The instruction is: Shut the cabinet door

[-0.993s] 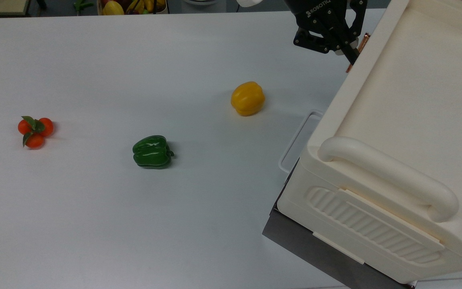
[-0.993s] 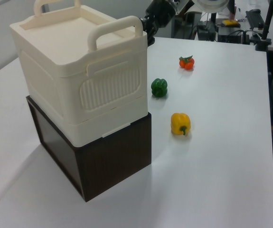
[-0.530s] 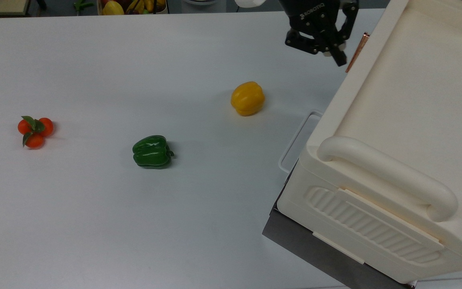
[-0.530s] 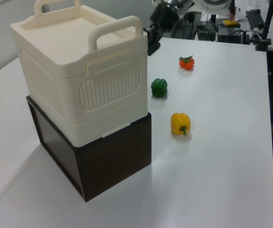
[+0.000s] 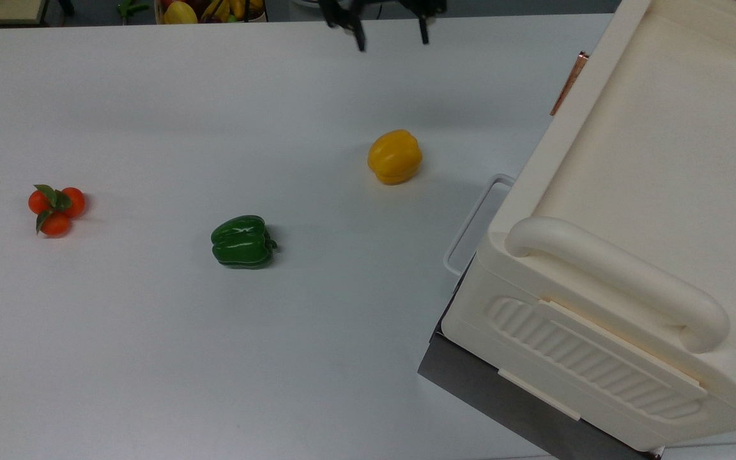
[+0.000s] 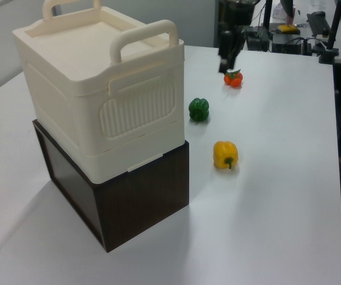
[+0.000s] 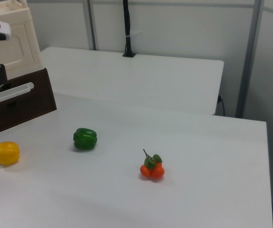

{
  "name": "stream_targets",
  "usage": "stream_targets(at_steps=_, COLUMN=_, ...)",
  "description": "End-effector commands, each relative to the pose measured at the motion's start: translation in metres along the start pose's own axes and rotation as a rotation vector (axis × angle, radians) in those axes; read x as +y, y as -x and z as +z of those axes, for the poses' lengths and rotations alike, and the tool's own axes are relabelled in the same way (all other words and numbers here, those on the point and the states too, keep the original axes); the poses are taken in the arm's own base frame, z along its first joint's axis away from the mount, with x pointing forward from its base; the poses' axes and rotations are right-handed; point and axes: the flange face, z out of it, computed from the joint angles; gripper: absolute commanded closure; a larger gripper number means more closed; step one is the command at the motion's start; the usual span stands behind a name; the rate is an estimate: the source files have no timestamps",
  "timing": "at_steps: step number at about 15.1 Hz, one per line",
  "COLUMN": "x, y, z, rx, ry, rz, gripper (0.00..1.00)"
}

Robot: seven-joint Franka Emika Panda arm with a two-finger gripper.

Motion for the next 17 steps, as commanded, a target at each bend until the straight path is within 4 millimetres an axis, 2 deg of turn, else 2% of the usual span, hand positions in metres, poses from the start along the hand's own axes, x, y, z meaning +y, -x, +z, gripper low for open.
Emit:
stream_targets(at_steps=1, x=0.034, y=0.016, z=-0.029, rx=-0.035, ry=0.098, rz=0.074, gripper=0.00)
stream_targets(at_steps=3, x=0.059, y=0.016, z=-0.043, rx=-0.027, ry=0.107, rz=0.119, gripper=0.00)
stream_targets(at_steps=7, x=0.083, y=0.013, z=-0.061, rx=0.018, ry=0.122, rz=0.137, gripper=0.00)
stream_targets(at_steps=12, x=0.089, y=0.002, z=-0.061, rx=0.079, ry=0.124, rz=0.003, gripper=0.00)
stream_targets(at_steps=17, x=0.078, y=0.000, z=-0.058, rx=0.084, ry=0.128, rz=-0.128, gripper=0.00)
